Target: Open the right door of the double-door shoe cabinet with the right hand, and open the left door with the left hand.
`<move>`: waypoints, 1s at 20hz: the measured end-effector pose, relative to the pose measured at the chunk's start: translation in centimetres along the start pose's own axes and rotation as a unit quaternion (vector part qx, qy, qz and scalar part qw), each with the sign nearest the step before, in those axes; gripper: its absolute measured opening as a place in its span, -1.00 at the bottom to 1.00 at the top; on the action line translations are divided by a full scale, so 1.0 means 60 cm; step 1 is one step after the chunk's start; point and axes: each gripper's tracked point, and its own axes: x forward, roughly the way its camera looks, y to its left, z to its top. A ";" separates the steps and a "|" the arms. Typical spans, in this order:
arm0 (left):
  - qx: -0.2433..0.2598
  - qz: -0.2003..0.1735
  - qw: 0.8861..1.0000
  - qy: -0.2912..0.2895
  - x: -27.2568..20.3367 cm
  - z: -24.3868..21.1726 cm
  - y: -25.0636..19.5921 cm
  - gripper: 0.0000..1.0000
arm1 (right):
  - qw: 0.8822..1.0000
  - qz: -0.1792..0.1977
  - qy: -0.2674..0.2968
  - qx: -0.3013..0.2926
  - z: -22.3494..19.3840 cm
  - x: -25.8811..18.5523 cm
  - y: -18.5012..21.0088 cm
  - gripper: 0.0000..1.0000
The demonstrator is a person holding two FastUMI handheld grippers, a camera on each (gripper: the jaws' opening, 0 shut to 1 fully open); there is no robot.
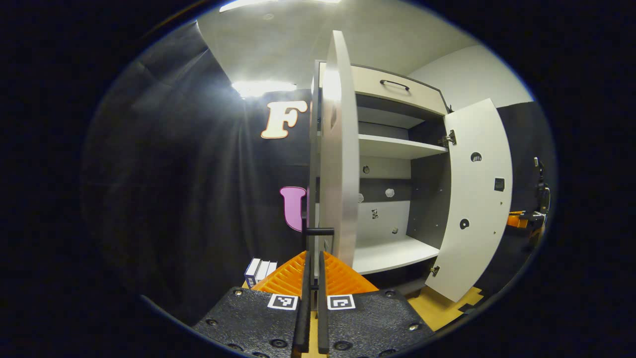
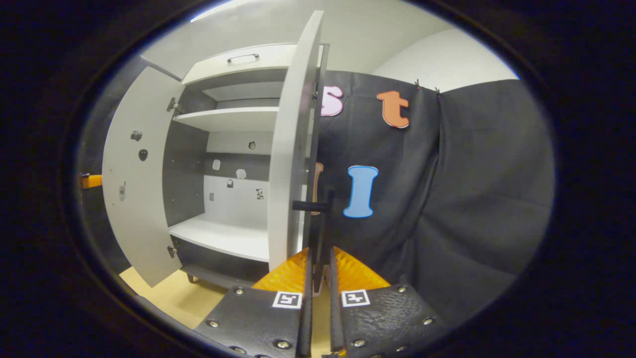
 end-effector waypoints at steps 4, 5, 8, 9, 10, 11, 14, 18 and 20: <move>0.020 -0.009 1.000 0.004 -0.012 0.010 -0.048 -0.91 | 1.000 0.012 -0.002 -0.018 0.023 -0.050 0.019 -0.71; 0.018 -0.015 1.000 -0.001 -0.013 0.017 -0.063 -0.89 | 1.000 0.018 -0.004 -0.022 0.031 -0.053 0.025 -0.71; 0.004 -0.034 0.999 0.005 0.001 0.029 -0.109 -0.87 | 0.998 0.051 -0.015 -0.023 0.068 -0.074 0.082 -0.70; 0.005 -0.034 0.999 0.010 0.013 0.028 -0.119 -0.87 | 0.998 0.057 -0.019 -0.024 0.079 -0.075 0.101 -0.70; 0.008 -0.033 0.999 0.012 0.027 0.031 -0.130 -0.87 | 0.997 0.064 -0.023 -0.021 0.088 -0.074 0.119 -0.70; 0.007 -0.032 0.999 0.012 0.042 0.036 -0.143 -0.87 | 0.997 0.074 -0.027 -0.010 0.099 -0.068 0.144 -0.70; -0.025 -0.043 0.999 0.002 0.094 0.064 -0.197 -0.87 | 0.996 0.086 -0.035 0.018 0.116 -0.038 0.203 -0.71; -0.028 -0.004 1.000 0.010 0.153 0.084 -0.204 -0.87 | 0.998 0.050 -0.021 0.016 0.133 0.010 0.226 -0.70; -0.023 0.009 1.000 0.017 0.172 0.085 -0.210 -0.82 | 0.998 0.043 -0.030 0.025 0.155 0.022 0.241 -0.71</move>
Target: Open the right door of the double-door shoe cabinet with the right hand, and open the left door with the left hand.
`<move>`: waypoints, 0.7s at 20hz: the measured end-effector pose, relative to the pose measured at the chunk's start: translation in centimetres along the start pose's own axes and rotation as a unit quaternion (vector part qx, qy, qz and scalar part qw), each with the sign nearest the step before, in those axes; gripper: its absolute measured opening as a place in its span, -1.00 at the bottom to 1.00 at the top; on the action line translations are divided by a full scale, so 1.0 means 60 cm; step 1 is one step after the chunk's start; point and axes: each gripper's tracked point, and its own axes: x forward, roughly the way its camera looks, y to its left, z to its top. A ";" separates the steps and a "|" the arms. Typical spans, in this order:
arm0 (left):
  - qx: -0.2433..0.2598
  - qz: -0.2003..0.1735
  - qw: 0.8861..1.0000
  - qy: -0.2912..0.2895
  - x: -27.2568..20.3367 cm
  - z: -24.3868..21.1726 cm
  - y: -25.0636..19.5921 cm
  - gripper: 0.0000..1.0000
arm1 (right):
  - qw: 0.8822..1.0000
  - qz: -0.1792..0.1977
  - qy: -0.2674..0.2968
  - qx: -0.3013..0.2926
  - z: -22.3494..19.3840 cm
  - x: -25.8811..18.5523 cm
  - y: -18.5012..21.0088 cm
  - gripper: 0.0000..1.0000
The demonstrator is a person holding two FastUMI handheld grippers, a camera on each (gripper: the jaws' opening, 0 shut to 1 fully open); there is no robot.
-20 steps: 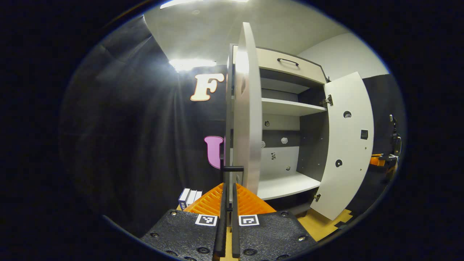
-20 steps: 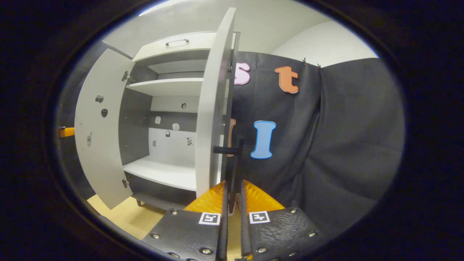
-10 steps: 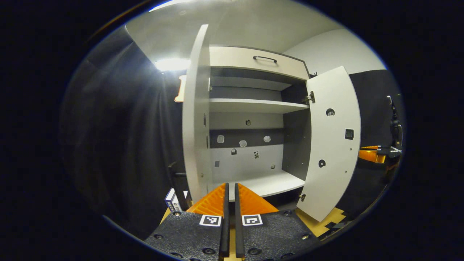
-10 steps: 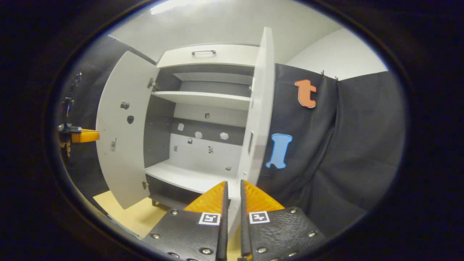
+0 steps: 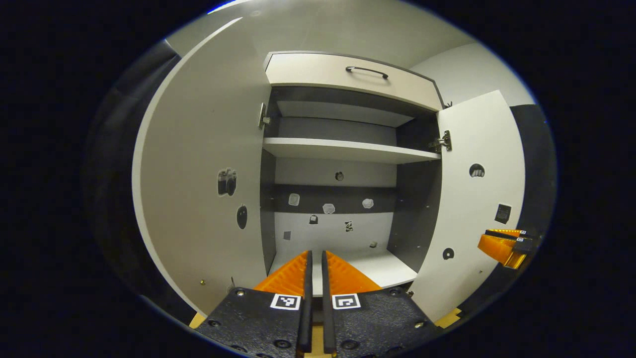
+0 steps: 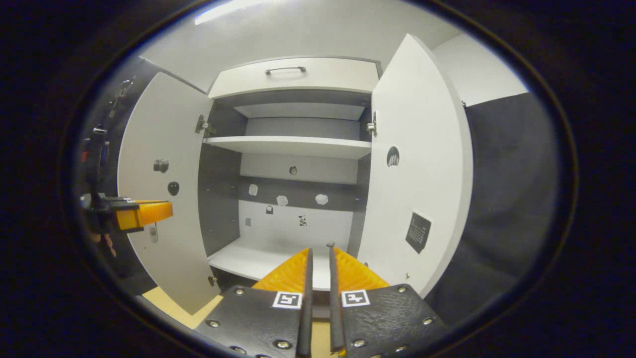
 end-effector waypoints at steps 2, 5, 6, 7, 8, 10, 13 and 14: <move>0.001 0.003 1.000 0.005 0.011 0.001 -0.010 -0.85 | 1.000 -0.001 -0.011 0.007 0.018 0.011 0.012 -0.65; -0.002 0.006 1.000 -0.001 0.018 0.018 -0.021 -0.85 | 1.000 -0.010 -0.025 0.009 0.041 0.019 0.020 -0.64; -0.005 0.002 1.000 -0.004 0.019 0.026 -0.027 -0.61 | 0.999 -0.008 -0.029 0.012 0.048 0.020 0.025 -0.55; -0.008 -0.002 1.000 -0.010 0.020 0.035 -0.034 -0.58 | 0.999 -0.009 -0.033 0.014 0.057 0.019 0.028 -0.55; -0.009 -0.004 1.000 -0.017 0.021 0.046 -0.040 -0.37 | 0.999 -0.007 -0.040 0.014 0.065 0.022 0.031 -0.57; -0.003 -0.007 1.000 -0.029 0.021 0.060 -0.047 0.16 | 0.999 -0.004 -0.051 0.011 0.081 0.019 0.039 -0.17; -0.006 -0.017 0.999 -0.039 0.018 0.072 -0.063 0.77 | 0.998 0.006 -0.063 0.008 0.092 0.020 0.054 0.64; -0.013 -0.022 0.999 -0.042 0.016 0.074 -0.067 0.90 | 0.998 0.009 -0.063 0.009 0.095 0.016 0.058 0.94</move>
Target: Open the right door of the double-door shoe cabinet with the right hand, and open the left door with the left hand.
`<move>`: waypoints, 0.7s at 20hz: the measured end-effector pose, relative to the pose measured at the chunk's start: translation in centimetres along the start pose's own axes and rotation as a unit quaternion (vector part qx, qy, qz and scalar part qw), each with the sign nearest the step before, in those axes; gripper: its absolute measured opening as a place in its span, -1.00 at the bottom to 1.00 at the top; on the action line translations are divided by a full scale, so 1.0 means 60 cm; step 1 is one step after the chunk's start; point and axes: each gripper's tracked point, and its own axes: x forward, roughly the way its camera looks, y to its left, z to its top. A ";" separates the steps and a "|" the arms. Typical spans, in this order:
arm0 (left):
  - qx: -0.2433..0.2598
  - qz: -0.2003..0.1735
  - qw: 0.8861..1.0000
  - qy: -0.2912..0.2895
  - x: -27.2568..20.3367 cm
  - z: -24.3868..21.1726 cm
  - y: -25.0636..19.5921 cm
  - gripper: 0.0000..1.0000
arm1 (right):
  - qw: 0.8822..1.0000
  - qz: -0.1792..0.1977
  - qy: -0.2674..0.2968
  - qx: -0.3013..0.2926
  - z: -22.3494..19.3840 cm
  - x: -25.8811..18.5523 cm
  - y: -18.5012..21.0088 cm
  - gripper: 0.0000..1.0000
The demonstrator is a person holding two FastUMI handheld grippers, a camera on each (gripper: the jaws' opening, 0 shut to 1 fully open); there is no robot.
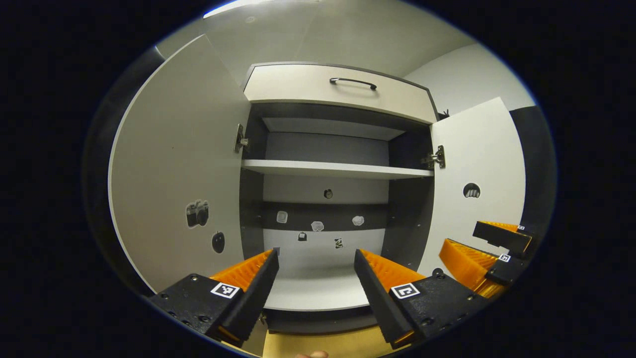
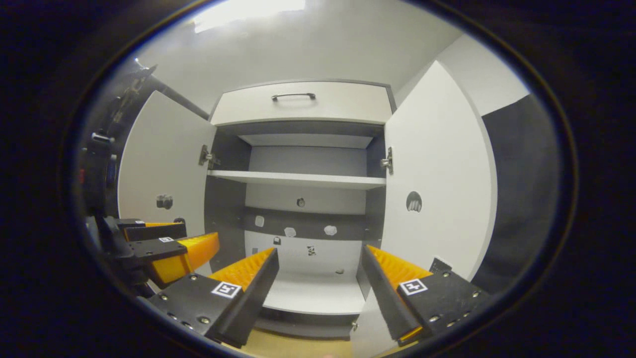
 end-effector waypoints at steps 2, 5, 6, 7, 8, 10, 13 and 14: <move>-0.005 -0.002 1.000 -0.002 0.000 0.002 -0.001 0.90 | 1.000 0.004 0.002 0.003 0.000 0.002 0.005 0.99; 0.004 0.008 1.000 -0.004 -0.001 0.005 0.010 0.82 | 1.000 0.007 0.006 0.007 -0.003 0.003 0.005 0.99; 0.004 0.009 1.000 -0.003 -0.002 0.005 0.013 0.90 | 1.000 0.006 0.008 0.006 -0.005 0.005 0.003 0.99; 0.004 0.009 1.000 -0.003 -0.002 0.005 0.013 0.90 | 1.000 0.006 0.010 0.006 -0.007 0.005 0.003 0.99; 0.002 0.009 1.000 -0.003 -0.004 0.006 0.013 0.90 | 1.000 0.007 0.012 0.007 -0.009 0.006 0.003 0.99; 0.002 0.010 1.000 -0.002 -0.003 0.005 0.017 0.90 | 1.000 0.009 0.013 0.008 -0.012 0.007 0.004 0.94; 0.002 0.013 1.000 -0.002 -0.004 0.007 0.022 0.82 | 1.000 0.009 0.013 0.008 -0.013 0.008 0.000 0.99; 0.000 0.013 1.000 -0.002 -0.004 0.007 0.024 0.90 | 1.000 0.008 0.014 0.008 -0.016 0.010 -0.001 0.94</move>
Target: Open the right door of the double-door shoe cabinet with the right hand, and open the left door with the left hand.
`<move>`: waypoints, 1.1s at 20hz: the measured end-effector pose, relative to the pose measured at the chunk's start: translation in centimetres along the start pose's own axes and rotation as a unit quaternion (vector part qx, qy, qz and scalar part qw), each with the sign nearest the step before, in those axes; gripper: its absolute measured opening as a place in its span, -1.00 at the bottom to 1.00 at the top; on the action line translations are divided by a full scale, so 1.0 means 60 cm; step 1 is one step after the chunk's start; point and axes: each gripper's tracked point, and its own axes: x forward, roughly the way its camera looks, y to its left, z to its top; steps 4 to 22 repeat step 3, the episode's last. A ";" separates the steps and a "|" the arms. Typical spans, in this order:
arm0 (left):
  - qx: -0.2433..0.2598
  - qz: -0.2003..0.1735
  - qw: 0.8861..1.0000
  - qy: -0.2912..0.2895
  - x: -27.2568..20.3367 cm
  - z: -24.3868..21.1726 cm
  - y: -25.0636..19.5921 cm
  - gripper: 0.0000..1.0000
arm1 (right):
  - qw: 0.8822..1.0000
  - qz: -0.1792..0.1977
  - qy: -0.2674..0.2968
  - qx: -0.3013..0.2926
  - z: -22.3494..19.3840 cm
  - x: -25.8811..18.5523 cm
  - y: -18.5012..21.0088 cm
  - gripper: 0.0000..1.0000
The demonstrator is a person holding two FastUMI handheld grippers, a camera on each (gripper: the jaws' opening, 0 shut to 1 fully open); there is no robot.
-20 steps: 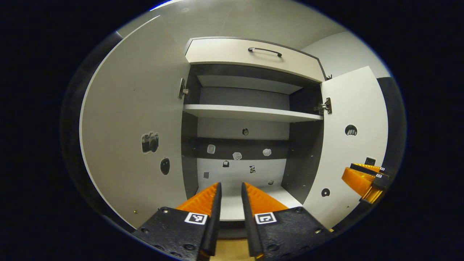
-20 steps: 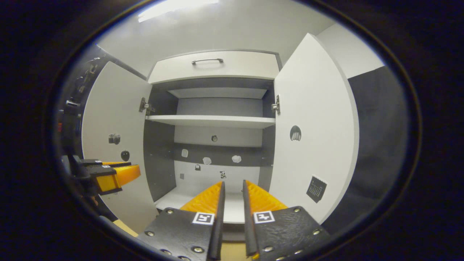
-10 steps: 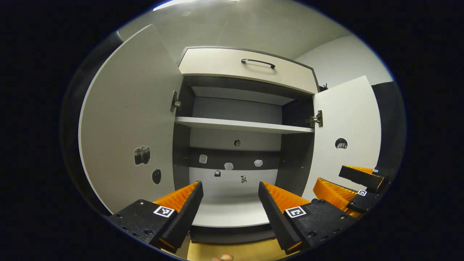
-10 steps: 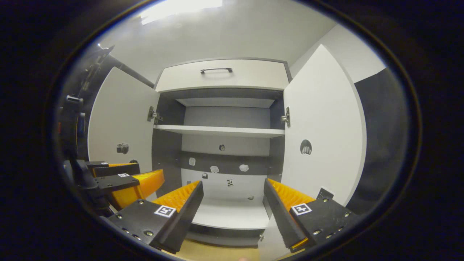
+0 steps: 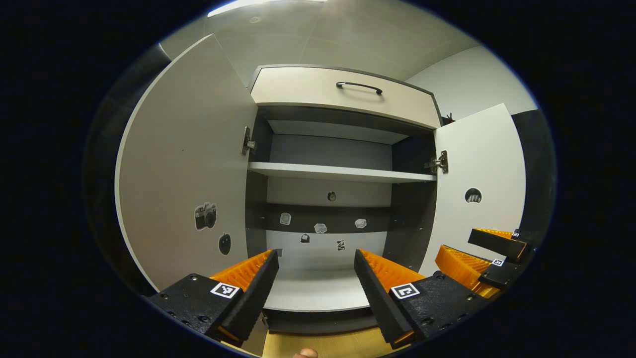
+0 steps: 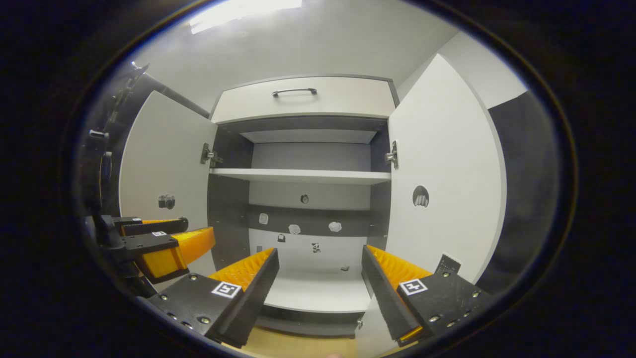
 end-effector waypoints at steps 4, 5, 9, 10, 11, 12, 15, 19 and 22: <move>-0.006 -0.004 1.000 0.002 0.000 -0.001 0.000 0.90 | 1.000 -0.002 0.005 0.003 -0.005 0.001 -0.004 0.94; -0.006 -0.004 1.000 0.002 0.000 -0.001 0.000 0.90 | 1.000 -0.002 0.005 0.003 -0.005 0.001 -0.004 0.94; -0.006 -0.004 1.000 0.002 0.000 -0.001 0.000 0.90 | 1.000 -0.002 0.005 0.003 -0.005 0.001 -0.004 0.94; -0.006 -0.004 1.000 0.002 0.000 -0.001 0.000 0.90 | 1.000 -0.002 0.005 0.003 -0.005 0.001 -0.004 0.94; -0.006 -0.004 1.000 0.002 0.000 -0.001 0.000 0.90 | 1.000 -0.002 0.005 0.003 -0.005 0.001 -0.004 0.94; -0.006 -0.004 1.000 0.002 0.000 -0.001 0.000 0.90 | 1.000 -0.002 0.005 0.003 -0.005 0.001 -0.004 0.94; -0.006 -0.004 1.000 0.002 0.000 -0.001 0.000 0.90 | 1.000 -0.002 0.005 0.003 -0.005 0.001 -0.004 0.94; -0.006 -0.004 1.000 0.002 0.000 -0.001 0.000 0.90 | 1.000 -0.002 0.005 0.003 -0.005 0.001 -0.004 0.94; -0.006 -0.004 1.000 0.002 0.000 -0.001 0.000 0.90 | 1.000 -0.002 0.005 0.003 -0.005 0.001 -0.004 0.94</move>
